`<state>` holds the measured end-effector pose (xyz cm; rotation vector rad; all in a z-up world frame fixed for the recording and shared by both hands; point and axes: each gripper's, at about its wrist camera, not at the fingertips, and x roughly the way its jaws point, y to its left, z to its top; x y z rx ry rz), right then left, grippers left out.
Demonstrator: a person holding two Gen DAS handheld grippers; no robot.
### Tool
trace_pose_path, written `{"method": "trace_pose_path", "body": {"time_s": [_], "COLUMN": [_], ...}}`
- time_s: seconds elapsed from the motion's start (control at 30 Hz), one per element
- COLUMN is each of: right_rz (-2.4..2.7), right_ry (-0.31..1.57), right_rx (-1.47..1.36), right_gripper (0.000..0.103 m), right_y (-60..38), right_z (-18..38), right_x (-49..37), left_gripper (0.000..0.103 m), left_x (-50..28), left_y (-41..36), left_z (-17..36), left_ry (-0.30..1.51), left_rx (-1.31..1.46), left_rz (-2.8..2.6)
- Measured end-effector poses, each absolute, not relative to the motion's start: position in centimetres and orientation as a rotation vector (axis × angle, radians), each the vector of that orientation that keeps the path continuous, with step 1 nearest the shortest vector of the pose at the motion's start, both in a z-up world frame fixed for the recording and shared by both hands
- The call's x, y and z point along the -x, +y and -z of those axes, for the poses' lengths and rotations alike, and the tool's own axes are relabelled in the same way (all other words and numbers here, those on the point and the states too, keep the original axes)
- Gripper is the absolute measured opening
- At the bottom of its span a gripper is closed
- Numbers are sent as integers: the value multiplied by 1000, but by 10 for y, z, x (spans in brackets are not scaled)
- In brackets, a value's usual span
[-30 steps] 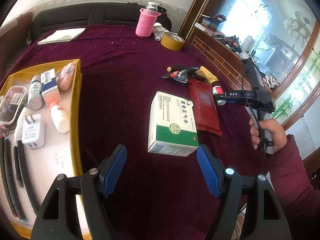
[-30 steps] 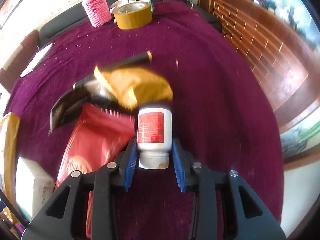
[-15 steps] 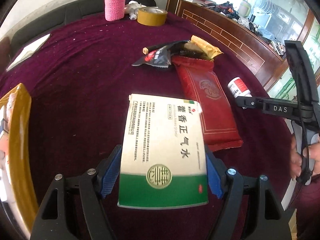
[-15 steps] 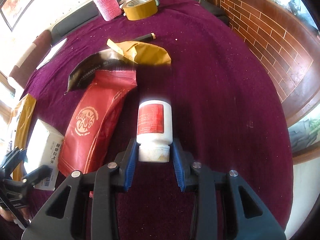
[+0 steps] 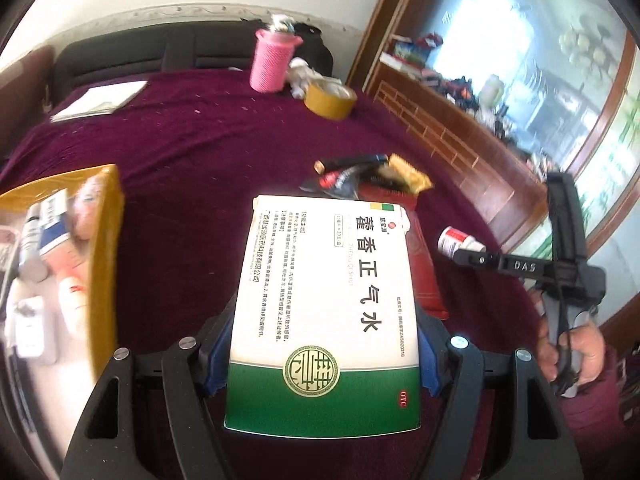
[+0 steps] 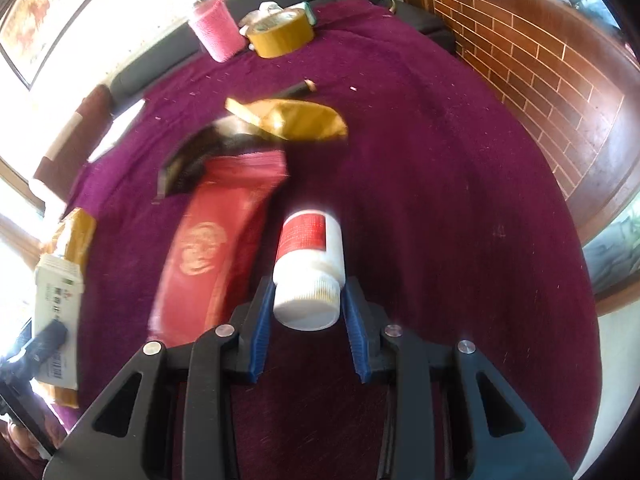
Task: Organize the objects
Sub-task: 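Place the box in the tray with left while right lowers the bottle beside it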
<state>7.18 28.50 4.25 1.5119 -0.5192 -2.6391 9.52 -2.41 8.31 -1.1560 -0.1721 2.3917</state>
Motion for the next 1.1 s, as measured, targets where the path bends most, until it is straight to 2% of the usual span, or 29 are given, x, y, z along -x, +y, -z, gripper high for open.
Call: {"method": "trace_pose_path", "body": {"time_s": [0.1,0.27,0.53,0.7,0.83,0.97,1.1], "right_rz": [2609,2537,2282,2140,2088,2064,2096], "right_ry": [-528,-449,-298,-157,-55,21,76], "right_rx": [-1453,-1369,-1279,-1307,-1361,-1415,-1439], "right_gripper": [31,31,31,31,31,31,31], "right_y": [269,218,92,11,-35,-61,-73], "right_z": [-59,-84,-106,-98,-83,-67,-61], "right_x": [-79,-84,-89,-94,-88,-82,-67], "left_gripper": [67,67,67,67,67,68,68], "left_x": [-107,-130,-145,-147,-137,-127,-123], "left_y": [-64,-132,-210,-219,-208,-200,-205], "left_z": [-97,-105,-60,-33,-28,-24,-20], "left_ry": [-258,-276,-457,-531,-516,-481,-542], "left_rx": [1141,1135,1308,1367,1372,1405,1389], "left_rz": [-2442,-2615,-2677,-2636,-2606,-2597,-2585]}}
